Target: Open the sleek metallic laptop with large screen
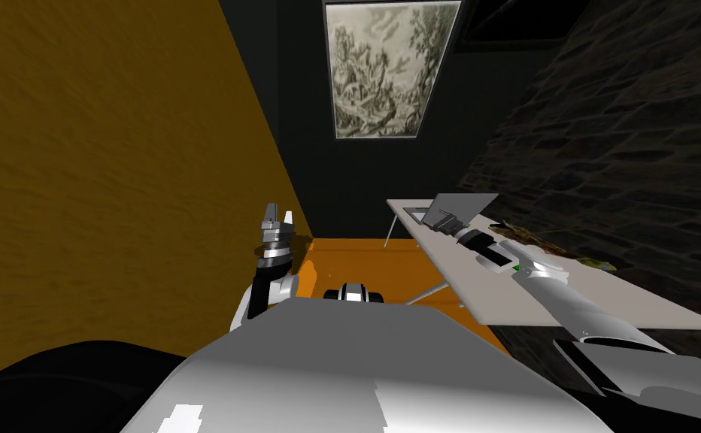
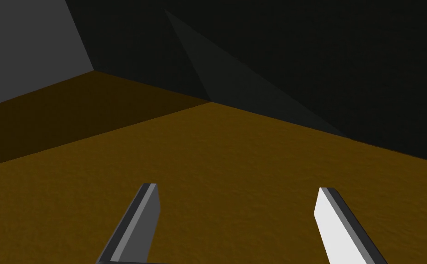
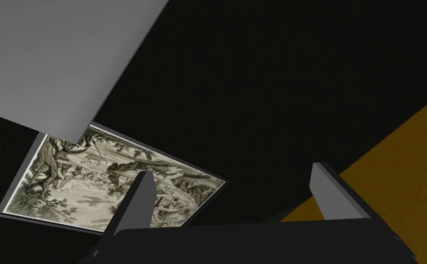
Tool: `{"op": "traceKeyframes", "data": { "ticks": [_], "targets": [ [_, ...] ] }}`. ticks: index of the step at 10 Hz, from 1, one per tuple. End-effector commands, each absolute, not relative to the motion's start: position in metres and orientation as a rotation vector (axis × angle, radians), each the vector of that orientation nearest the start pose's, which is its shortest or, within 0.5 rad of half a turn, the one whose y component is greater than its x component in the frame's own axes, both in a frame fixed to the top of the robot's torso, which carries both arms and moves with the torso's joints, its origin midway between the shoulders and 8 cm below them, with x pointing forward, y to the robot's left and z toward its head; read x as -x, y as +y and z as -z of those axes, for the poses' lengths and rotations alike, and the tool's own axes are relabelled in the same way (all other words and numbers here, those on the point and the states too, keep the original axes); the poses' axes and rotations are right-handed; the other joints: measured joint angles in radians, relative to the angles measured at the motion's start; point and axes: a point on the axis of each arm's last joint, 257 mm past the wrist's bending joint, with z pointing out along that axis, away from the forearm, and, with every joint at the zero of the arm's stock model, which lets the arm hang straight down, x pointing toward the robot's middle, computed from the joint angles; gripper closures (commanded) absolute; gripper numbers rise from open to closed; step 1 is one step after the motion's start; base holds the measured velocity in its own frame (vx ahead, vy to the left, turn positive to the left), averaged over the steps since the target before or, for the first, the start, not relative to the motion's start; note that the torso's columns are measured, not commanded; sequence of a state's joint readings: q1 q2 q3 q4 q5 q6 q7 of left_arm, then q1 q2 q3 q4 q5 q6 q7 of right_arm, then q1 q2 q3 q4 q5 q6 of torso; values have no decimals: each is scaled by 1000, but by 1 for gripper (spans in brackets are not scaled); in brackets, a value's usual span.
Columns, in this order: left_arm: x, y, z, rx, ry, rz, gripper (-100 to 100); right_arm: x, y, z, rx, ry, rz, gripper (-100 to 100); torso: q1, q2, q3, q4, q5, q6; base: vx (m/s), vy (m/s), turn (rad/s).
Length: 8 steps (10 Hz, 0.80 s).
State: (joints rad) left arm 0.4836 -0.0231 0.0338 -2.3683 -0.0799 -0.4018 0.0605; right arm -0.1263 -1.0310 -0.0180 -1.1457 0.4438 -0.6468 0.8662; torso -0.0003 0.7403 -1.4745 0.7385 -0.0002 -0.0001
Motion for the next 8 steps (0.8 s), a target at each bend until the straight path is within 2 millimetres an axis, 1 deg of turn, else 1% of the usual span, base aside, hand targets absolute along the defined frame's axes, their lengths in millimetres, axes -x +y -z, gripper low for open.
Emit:
{"op": "traceKeyframes", "data": {
  "ticks": [1, 2, 3, 5, 6, 7, 8],
  "targets": [
    [-342, 282, -50, 644, 615, 1274, 0, -535, -510, 90, 813, 1388, 413, -100, -1, -1, -1, 0, 0, 1, 109, 66, -29],
    [-342, 282, -50, 643, 615, 1274, 0, -537, -530, 80, 829, 1391, 480, -100, -1, -2, -1, -1, 0, 0, 144, 71, -28],
    [-342, 282, -50, 644, 615, 1274, 0, -537, -531, 81, 827, 1394, 481, -100, 0, -4, -3, -1, 0, 0, 107, 73, -17],
    [-342, 282, -50, 644, 615, 1274, 0, -537, -569, 62, 845, 1404, 600, -100, 1, -2, -1, 0, 1, 0, 114, 100, -36],
    [-342, 282, -50, 644, 615, 1274, 0, -536, -585, 53, 850, 1408, 650, -100, 2, -3, -2, 0, 1, 0, 150, 121, -49],
    [-342, 282, -50, 644, 615, 1274, 0, -536, -585, 53, 850, 1408, 650, -100, 2, -4, -2, -1, 1, 0, 111, 76, -15],
    [-342, 282, -50, 643, 615, 1275, 0, -535, -598, 46, 854, 1411, 692, -100, -1, -2, -1, -1, 0, 0, 77, 51, -8]
  ]
}}
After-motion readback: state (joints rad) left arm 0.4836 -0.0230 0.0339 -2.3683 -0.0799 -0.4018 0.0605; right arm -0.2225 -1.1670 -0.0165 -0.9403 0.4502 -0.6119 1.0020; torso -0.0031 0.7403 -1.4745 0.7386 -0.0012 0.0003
